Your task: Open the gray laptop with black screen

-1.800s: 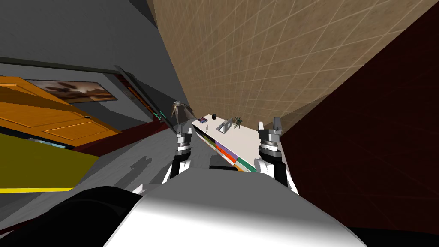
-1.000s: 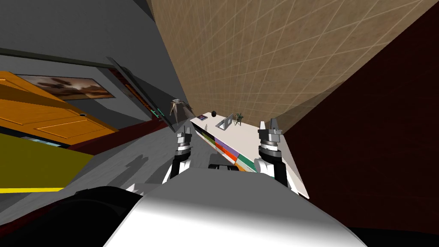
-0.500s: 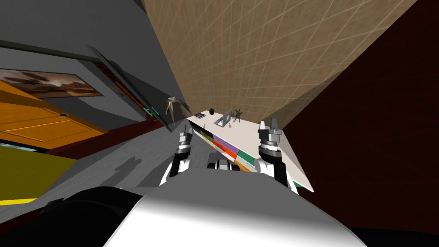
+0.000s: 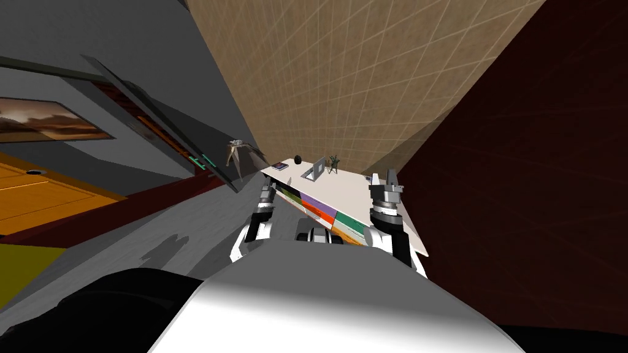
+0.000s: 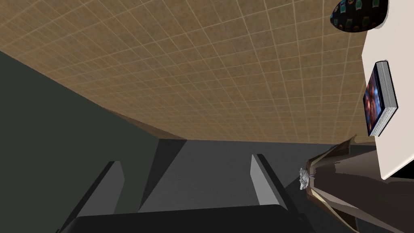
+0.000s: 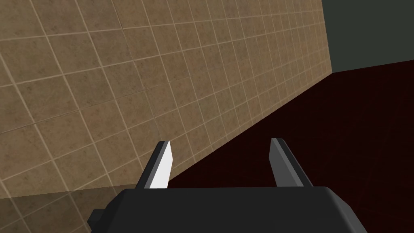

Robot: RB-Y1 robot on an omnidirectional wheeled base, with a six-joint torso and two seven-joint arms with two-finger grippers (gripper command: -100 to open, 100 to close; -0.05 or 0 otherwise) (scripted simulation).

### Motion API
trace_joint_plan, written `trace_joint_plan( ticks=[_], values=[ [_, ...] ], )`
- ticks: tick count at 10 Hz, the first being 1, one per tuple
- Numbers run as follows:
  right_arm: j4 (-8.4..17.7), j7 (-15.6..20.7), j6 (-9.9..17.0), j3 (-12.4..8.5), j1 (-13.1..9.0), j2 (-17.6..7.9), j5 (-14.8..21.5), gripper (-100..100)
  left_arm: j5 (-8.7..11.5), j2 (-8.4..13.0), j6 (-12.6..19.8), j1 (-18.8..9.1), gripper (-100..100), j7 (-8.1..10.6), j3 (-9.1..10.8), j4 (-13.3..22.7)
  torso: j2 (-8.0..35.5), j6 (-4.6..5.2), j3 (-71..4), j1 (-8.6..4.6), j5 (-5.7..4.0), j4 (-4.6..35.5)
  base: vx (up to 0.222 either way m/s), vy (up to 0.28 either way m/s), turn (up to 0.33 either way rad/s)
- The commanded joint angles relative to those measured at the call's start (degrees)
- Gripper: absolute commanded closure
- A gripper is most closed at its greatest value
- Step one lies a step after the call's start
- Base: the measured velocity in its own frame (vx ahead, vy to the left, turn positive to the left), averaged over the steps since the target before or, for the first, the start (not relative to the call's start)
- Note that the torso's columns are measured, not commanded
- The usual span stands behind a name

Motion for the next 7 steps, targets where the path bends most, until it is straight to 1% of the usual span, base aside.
trace_joint_plan(
  ticks=[1, 2, 5, 6, 7],
  values=[
    [0.0, 0.0, 0.0, 0.0, 0.0, 0.0, 0.0, 0, -1.8, 0.3, 3.1, -1.8, -100, -0.55, 1.08, 1.4, 0.0, 0.00, 0.0, 0.03, 0.01, 0.0, -0.014, -0.030, -0.046],
    [0.0, 0.0, 0.0, 0.0, 0.0, 0.0, 0.0, 0, -3.0, 0.5, 5.0, -2.9, -100, -0.89, 1.77, 2.3, 0.0, -0.02, 0.0, 0.08, 0.02, 0.0, -0.012, -0.027, -0.119],
    [0.0, 0.0, 0.0, 0.0, 0.0, 0.0, 0.0, 0, -6.6, 0.7, 10.3, -6.7, -100, -2.10, 3.83, 5.1, 0.0, 0.00, 0.0, 0.01, 0.01, 0.0, -0.009, -0.034, -0.206],
    [0.0, 0.0, 0.0, 0.0, 0.0, 0.0, 0.0, 0, -6.6, 0.7, 10.9, -6.7, -100, -2.10, 3.83, 5.1, 0.0, 0.00, 0.0, -0.01, 0.00, 0.0, -0.004, -0.025, -0.051],
    [0.0, 0.0, 0.0, 0.0, 0.0, 0.0, 0.0, 0, -7.7, 0.7, 12.8, -8.0, -100, -2.56, 4.50, 6.1, 0.0, -0.04, 0.0, 0.06, 0.01, 0.0, -0.003, -0.021, -0.113]
  ],
)
